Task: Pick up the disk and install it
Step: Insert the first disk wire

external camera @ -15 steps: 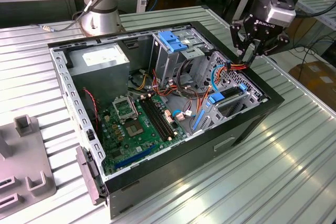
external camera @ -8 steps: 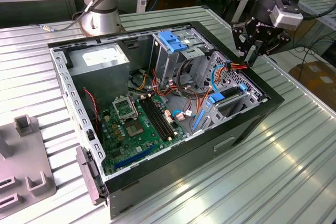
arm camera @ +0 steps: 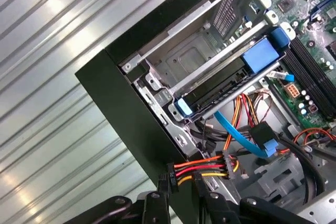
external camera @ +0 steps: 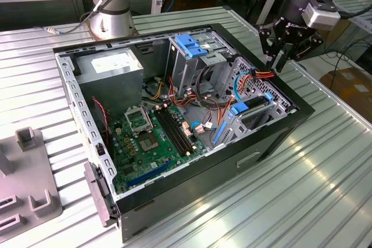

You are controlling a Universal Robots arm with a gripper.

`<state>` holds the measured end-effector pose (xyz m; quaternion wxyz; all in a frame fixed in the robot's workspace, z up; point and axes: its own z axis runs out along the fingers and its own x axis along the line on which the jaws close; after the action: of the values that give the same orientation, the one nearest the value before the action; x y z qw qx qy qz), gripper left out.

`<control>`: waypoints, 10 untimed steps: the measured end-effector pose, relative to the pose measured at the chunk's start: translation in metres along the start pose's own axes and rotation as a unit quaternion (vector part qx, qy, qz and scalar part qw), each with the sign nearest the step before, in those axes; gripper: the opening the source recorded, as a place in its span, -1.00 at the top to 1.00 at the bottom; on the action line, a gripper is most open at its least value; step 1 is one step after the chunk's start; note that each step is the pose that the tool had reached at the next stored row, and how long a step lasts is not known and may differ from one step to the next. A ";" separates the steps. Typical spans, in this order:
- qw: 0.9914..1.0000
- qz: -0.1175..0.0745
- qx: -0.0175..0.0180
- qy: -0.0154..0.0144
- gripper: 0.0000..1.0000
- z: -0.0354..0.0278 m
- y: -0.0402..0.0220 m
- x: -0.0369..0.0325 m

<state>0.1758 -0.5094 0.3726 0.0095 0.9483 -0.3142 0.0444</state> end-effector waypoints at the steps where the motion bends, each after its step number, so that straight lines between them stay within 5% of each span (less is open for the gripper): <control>1: 1.000 0.000 -0.001 0.000 0.37 0.0000 0.0001 0.0002; 7: 1.000 -0.012 0.000 0.000 0.37 0.0065 0.0015 0.0009; 10: 1.000 -0.017 -0.002 0.002 0.37 0.0068 0.0030 0.0020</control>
<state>0.1762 -0.5133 0.3660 0.0130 0.9535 -0.2976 0.0459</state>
